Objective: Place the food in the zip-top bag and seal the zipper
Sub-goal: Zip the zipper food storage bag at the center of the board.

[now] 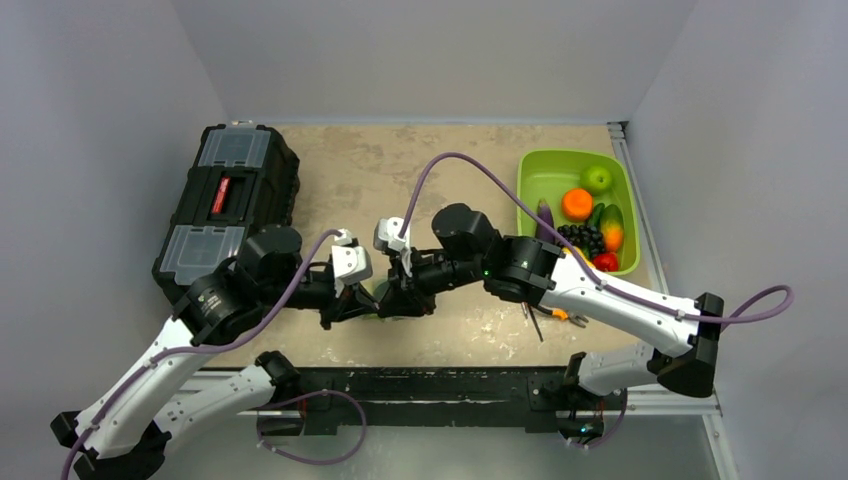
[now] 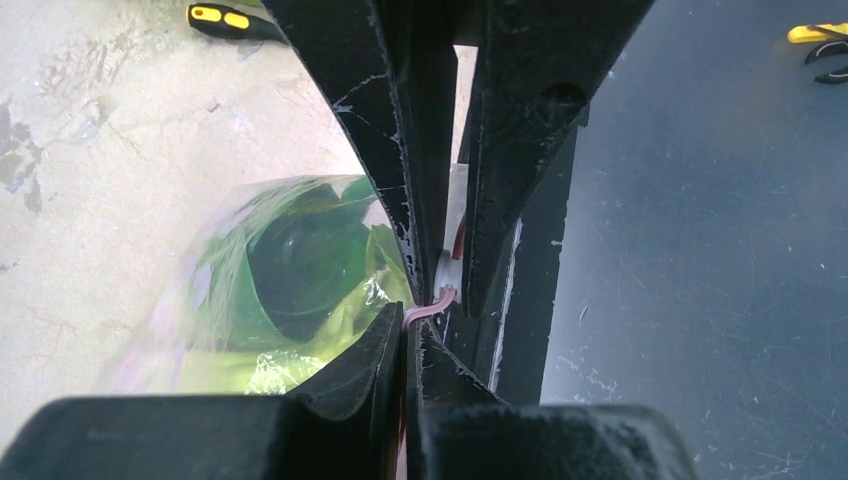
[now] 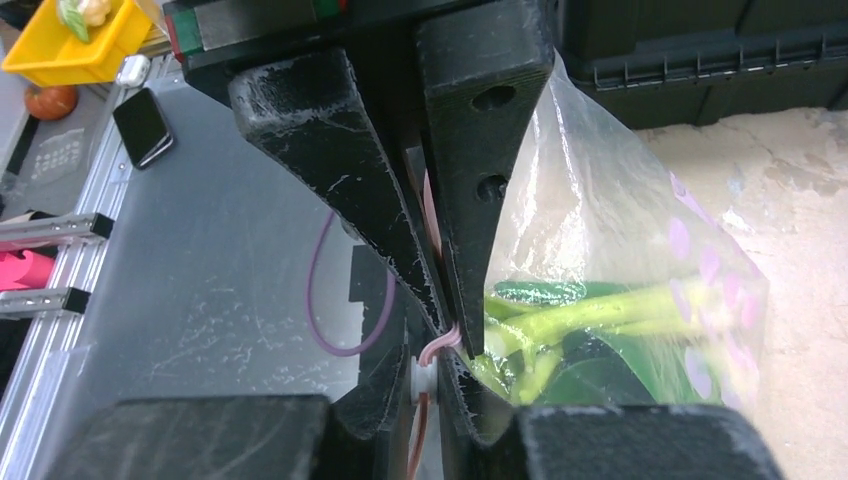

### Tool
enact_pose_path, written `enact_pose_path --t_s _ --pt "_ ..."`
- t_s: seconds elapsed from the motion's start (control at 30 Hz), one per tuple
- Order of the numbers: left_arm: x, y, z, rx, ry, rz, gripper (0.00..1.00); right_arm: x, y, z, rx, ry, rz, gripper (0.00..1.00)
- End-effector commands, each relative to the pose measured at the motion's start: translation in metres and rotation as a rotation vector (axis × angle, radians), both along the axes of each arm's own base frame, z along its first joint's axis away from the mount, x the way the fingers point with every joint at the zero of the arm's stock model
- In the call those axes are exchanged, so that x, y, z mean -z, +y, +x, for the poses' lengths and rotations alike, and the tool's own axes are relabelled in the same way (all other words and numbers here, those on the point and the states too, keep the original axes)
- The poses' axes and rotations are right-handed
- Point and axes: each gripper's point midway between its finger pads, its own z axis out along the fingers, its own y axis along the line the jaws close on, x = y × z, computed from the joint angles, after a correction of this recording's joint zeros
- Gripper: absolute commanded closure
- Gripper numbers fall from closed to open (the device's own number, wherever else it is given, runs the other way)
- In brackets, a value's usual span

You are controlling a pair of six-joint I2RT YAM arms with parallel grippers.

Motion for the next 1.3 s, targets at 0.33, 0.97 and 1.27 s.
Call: enact_pose_path --t_s 0.33,0.97,1.27 --pt "-0.04 -0.01 0.007 0.0 -0.11 -0.139 1.0 -0.009 -0.017 0.018 0.17 -0.076 0.076 0.46" --pt "-0.037 -0.013 0.005 0.018 -0.076 -0.121 1.0 -0.018 -0.035 0.018 0.181 -0.095 -0.015 0.78" --pt "-0.042 -0.013 0.011 -0.027 -0.062 -0.126 0.89 -0.018 -0.037 0.035 0.263 -0.141 -0.042 1.0"
